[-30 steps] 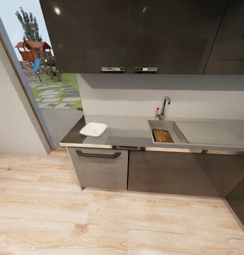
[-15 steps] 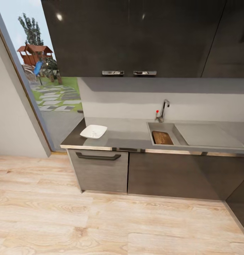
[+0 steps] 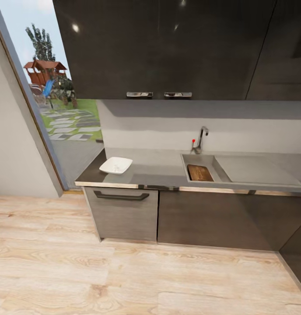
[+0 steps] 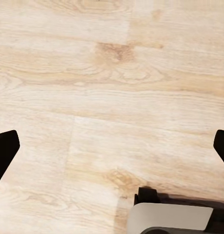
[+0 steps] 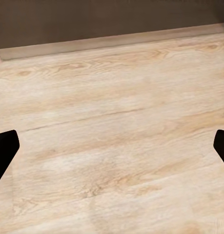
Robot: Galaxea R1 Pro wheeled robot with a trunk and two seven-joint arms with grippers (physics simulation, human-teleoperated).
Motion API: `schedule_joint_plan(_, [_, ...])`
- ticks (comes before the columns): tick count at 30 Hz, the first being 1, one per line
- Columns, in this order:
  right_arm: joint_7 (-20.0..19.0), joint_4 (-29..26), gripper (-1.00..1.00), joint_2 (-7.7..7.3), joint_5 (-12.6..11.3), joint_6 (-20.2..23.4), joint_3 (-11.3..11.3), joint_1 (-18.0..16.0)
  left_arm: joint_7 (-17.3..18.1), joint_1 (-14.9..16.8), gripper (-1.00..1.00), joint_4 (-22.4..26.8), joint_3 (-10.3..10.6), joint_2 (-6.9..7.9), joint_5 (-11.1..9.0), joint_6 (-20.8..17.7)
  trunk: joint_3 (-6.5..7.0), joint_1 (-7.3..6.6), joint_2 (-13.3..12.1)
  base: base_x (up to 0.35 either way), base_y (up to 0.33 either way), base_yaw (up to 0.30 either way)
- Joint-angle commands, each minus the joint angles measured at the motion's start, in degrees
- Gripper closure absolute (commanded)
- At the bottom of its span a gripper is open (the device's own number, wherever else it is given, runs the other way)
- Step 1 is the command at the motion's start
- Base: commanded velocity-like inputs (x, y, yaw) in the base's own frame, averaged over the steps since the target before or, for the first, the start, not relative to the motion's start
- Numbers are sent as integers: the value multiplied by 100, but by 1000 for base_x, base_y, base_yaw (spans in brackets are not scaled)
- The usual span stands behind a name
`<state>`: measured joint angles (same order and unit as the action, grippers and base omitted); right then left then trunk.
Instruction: In the kitchen, take the Vidalia onion out of the sink, dice it on the chopping board with the paring knife, put the diced onion into the bowl on the countertop, then place both the paring knife and the chopping board into the sink.
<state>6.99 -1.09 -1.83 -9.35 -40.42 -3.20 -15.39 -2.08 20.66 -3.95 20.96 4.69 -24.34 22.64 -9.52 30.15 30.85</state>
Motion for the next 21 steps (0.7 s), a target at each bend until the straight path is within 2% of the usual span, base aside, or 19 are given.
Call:
schedule_joint_plan(1, [-5,4,-100,0,10,-18,-30,-5,-14,8,-100,-18,49,-3,-19,30,-1,2,9,0,0,0])
schedule_joint_plan(21, [-5,4,-100,-1,4,-20,-31,-1,-19,8,-100,-18,49,-3,-19,31,179,2,9,0,0,0])
